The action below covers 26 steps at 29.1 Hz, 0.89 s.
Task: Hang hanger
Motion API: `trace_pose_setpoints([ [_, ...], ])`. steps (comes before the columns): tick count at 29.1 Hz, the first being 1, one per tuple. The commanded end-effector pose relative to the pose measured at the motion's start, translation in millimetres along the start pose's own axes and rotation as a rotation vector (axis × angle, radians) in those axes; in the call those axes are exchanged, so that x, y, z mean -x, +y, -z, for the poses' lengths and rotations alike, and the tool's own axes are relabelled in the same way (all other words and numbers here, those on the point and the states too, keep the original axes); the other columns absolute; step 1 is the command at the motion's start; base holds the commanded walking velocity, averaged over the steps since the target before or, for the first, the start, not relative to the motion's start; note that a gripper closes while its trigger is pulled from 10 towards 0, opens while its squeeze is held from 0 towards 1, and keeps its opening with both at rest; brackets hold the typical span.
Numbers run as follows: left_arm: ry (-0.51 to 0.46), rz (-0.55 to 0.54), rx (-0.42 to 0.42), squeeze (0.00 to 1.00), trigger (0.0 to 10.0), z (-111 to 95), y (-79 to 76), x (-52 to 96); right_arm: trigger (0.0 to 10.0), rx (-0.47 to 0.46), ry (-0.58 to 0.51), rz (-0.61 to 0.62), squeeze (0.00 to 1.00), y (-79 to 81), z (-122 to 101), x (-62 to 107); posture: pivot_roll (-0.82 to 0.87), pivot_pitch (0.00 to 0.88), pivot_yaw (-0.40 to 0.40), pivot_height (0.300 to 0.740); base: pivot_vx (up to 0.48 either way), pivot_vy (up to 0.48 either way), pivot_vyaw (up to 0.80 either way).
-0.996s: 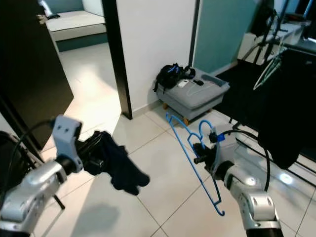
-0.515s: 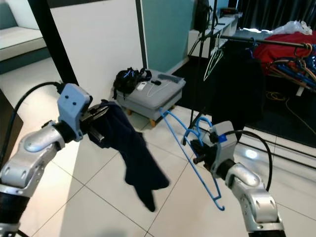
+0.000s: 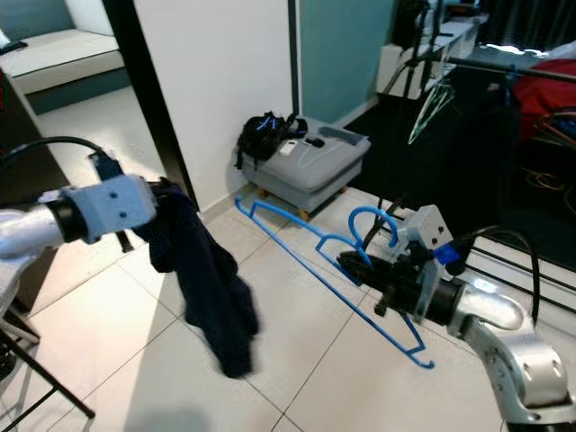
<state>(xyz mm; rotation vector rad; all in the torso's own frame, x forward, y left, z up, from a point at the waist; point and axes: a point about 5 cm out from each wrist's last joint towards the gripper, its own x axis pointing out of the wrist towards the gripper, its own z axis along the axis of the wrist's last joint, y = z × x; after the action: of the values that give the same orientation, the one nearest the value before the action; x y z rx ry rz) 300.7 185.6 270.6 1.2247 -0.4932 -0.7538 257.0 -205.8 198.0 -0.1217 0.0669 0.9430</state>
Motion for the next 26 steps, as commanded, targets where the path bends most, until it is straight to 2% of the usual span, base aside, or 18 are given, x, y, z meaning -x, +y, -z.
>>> trace_pose_setpoints([
  [1,-0.086,0.079,-0.162,0.00,10.0,-16,3.1,-4.0,10.0,0.008,0.012,-0.026,0.00,-0.6,-1,1.4,-0.05,0.000,0.025,0.735,0.000,0.000,0.00],
  [2,-0.086,0.079,-0.162,0.00,10.0,-16,3.1,-4.0,10.0,0.008,0.012,-0.026,0.00,-0.6,-1,1.4,-0.05,0.000,0.025,0.735,0.000,0.000,0.00],
  [3,-0.118,0.119,-0.205,0.00,10.0,-19,1.1,-6.5,10.0,0.013,0.025,-0.046,0.00,-0.1,-1,1.3,-0.04,0.000,0.025,0.735,0.000,0.000,0.00],
  [6,-0.140,0.135,-0.219,0.00,10.0,-21,2.2,-7.9,10.0,0.015,0.036,-0.066,0.00,1.7,-1,0.6,-0.04,0.000,0.025,0.735,0.000,0.000,0.00],
  [16,-0.161,0.113,-0.288,0.00,10.0,-19,16.7,-11.5,10.0,0.006,0.079,-0.143,0.00,11.9,-1,0.3,-0.05,0.000,0.031,0.735,0.000,0.000,0.00],
  [22,-0.166,0.115,-0.307,0.00,10.0,-16,15.5,-13.8,10.0,-0.004,0.096,-0.180,0.00,16.1,0,1.9,-0.05,0.000,0.032,0.735,0.000,0.000,0.00],
  [26,-0.184,0.124,-0.316,0.00,10.0,-15,12.0,-15.0,10.0,-0.027,0.145,-0.255,0.00,21.9,3,8.8,-0.05,0.000,0.034,0.735,0.000,0.000,0.00],
])
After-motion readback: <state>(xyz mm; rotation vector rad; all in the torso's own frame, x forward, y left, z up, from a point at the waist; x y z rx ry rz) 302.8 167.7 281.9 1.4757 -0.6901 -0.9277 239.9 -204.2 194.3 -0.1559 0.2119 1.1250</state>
